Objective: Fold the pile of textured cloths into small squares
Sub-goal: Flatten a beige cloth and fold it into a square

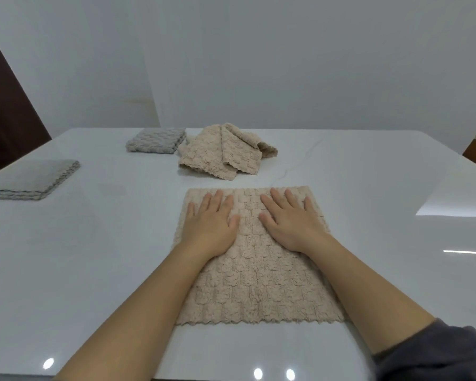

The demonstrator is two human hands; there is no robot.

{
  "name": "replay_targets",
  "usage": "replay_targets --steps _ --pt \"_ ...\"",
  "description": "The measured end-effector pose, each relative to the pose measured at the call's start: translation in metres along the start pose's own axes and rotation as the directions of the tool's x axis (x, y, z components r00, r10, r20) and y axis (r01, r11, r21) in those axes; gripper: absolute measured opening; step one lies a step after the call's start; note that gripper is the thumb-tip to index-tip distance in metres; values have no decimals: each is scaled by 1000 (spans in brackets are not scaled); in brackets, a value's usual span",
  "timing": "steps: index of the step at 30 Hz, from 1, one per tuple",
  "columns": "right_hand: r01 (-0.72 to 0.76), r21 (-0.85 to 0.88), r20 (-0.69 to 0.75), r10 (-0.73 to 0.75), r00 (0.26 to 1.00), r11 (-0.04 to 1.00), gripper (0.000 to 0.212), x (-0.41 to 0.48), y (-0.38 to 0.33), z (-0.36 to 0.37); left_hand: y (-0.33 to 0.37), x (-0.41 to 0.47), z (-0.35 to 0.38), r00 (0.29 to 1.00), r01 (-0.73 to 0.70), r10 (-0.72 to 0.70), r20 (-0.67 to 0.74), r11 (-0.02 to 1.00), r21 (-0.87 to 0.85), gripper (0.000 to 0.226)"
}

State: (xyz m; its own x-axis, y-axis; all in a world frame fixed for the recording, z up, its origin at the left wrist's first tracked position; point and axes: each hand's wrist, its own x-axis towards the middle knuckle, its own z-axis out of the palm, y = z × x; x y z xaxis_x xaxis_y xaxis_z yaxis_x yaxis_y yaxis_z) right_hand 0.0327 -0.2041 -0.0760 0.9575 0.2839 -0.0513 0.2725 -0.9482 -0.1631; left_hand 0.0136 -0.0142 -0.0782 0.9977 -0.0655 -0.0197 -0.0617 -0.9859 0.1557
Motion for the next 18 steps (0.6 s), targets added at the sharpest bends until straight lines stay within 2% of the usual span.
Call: replay_targets --steps 4,5,7,10,13,18 --pt "0 5 -2 0 1000 1000 59 -1 0 0 -7 -14 -7 989 144 -143 -49 990 13 61" --pt "2 2 -4 -2 1000 1000 59 -1 0 0 -4 -21 -9 990 123 -122 -69 992 12 61" --pt "-2 0 -9 2 1000 1000 59 0 0 0 11 -37 -12 996 -5 3 -90 1000 -15 61" --pt "-4 7 -11 4 1000 1000 60 0 0 0 27 -64 -7 991 -137 137 -15 989 -50 61" --pt "-4 5 -19 4 1000 1000 59 -2 0 0 13 -84 -2 994 -99 100 40 995 -29 63" --pt "3 7 -12 -3 1000 1000 59 -2 0 -1 -11 -97 0 1000 6 -6 4 1000 -15 67"
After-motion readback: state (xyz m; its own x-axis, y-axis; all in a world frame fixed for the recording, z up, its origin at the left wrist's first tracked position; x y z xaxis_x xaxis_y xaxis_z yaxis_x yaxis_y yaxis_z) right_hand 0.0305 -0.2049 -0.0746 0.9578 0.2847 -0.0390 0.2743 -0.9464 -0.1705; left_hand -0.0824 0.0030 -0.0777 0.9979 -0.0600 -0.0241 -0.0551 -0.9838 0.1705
